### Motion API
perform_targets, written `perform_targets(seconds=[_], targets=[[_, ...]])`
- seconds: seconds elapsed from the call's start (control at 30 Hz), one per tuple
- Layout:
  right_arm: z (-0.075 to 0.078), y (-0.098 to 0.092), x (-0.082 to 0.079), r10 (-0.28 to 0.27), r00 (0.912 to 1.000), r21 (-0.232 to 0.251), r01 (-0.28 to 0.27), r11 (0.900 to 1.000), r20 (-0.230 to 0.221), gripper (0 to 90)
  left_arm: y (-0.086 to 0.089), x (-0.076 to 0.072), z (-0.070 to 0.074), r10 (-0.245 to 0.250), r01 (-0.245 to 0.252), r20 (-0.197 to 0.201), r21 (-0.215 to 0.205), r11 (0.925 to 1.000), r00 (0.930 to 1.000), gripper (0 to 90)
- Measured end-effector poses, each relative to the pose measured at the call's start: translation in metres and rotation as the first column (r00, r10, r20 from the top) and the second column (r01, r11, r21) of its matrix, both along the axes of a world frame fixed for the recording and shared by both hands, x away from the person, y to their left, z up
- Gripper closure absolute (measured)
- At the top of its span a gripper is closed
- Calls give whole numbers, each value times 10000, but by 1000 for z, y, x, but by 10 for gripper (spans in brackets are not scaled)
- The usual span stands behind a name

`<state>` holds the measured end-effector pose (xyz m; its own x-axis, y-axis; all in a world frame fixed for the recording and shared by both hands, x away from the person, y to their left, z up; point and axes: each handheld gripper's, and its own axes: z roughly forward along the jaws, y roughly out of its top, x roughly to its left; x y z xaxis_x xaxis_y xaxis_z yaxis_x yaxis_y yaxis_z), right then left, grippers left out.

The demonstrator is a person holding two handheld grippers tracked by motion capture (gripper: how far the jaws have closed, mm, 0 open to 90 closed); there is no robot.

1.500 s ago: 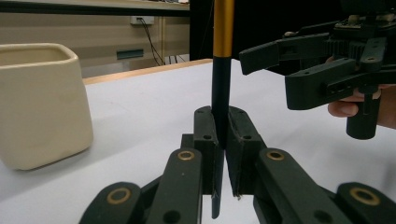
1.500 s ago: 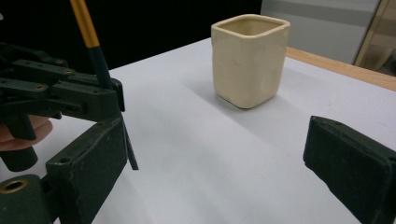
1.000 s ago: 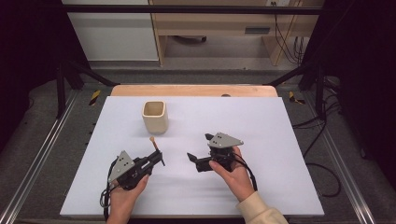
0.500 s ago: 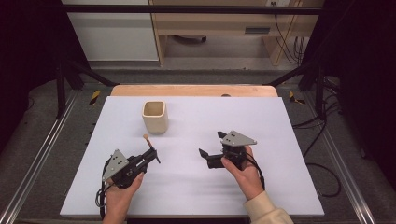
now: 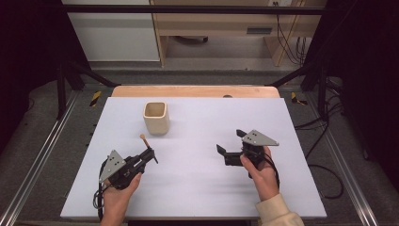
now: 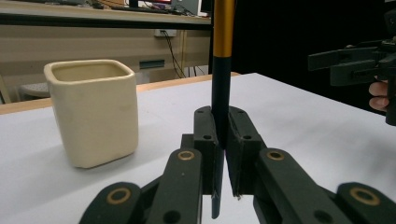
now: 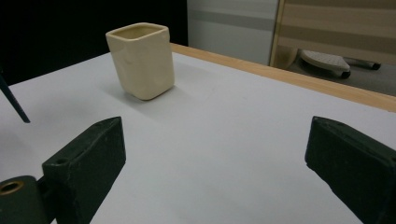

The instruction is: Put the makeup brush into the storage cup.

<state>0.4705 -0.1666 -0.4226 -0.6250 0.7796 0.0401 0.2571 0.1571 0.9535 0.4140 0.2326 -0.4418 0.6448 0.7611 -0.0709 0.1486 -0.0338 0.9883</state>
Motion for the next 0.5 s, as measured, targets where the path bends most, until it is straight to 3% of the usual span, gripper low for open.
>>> perform_targets(seconds=[0.5], targets=[[-1, -43, -5, -1174, 9917, 586, 1143, 9917, 527, 41, 11, 0, 4, 149, -150, 180, 48, 9999, 9997, 828]])
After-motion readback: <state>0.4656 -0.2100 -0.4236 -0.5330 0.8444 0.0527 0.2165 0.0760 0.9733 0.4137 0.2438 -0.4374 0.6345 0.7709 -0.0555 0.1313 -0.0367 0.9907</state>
